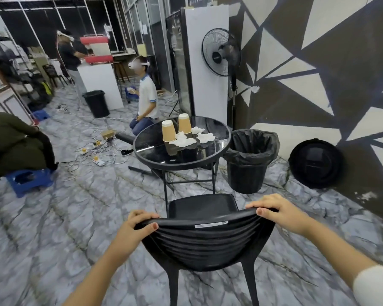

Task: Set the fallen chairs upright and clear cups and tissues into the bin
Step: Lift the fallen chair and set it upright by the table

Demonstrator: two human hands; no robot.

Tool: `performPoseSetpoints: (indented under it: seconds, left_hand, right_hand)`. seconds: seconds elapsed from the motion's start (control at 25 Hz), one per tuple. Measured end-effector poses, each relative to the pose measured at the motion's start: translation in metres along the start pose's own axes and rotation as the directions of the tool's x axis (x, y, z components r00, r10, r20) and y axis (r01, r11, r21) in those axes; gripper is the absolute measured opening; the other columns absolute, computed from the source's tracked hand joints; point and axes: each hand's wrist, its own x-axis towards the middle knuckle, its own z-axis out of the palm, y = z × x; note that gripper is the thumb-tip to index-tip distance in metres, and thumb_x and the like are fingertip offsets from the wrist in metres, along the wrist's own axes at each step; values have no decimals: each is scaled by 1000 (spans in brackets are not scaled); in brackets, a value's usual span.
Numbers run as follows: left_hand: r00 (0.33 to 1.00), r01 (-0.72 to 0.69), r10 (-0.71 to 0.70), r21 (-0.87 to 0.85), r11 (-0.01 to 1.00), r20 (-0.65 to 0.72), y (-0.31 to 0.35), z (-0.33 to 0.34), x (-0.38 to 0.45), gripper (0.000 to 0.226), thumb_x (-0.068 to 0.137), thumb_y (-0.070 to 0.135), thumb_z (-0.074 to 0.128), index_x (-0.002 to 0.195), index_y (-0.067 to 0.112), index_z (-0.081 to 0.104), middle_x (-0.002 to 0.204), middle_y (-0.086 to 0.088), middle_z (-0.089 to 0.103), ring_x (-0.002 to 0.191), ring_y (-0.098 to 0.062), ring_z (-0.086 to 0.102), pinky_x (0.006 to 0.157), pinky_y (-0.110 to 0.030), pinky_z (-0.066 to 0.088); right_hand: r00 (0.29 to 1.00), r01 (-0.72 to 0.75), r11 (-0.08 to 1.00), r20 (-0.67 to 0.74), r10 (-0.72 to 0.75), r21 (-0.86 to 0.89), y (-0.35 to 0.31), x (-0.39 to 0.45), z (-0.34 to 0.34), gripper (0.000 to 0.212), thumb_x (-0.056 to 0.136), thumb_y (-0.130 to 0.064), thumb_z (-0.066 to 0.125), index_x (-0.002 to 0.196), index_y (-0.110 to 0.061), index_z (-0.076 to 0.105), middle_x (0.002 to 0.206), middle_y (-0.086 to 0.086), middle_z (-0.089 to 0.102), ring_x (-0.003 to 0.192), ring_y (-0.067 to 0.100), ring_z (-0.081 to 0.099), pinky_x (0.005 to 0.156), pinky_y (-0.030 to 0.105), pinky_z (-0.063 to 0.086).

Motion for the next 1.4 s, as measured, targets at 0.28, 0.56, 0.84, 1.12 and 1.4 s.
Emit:
performPoseSetpoints:
  seconds: [0.28,0.56,0.84,1.12,1.4]
  left_hand:
    - [999,20,-25,100,995,41,11,-37,78,17,85,22,63,93,34,73,125,3,50,120,-14,45,102,-32,34]
    - [999,28,-31,100,995,22,17,-21,96,18,87,24,61,103,27,68,127,6,44,121,-11,39,101,-28,29]
    - [996,-24,34,117,993,-78,28,12,87,13,87,21,61,97,27,67,111,10,46,105,1,47,94,-12,34]
    - [997,49,-45,68,996,-62,33,24,86,17,87,23,62,104,25,67,121,5,44,110,2,45,84,-9,36]
    - [995,103,-104,99,990,0,39,20,84,20,87,25,62,107,24,65,124,4,42,113,0,43,98,-25,33]
  right_hand:
    - [990,-84,996,-115,79,-33,-3,55,16,26,89,-39,53,91,-65,54,85,-21,61,97,-12,38,86,19,26]
    - [992,-86,996,-95,85,-8,13,74,-3,29,88,-43,54,84,-72,55,94,-23,62,97,-14,36,95,28,28]
    - [998,-67,997,0,67,28,31,82,-31,56,52,-96,28,91,-69,57,109,-28,56,104,0,41,97,30,31]
    - [996,-78,997,44,77,1,34,80,-47,53,51,-96,29,91,-72,54,111,-32,54,107,-3,40,95,25,30]
    - [986,-159,981,69,152,113,23,79,-52,58,48,-91,50,82,-50,72,87,-17,70,88,-3,60,91,28,39]
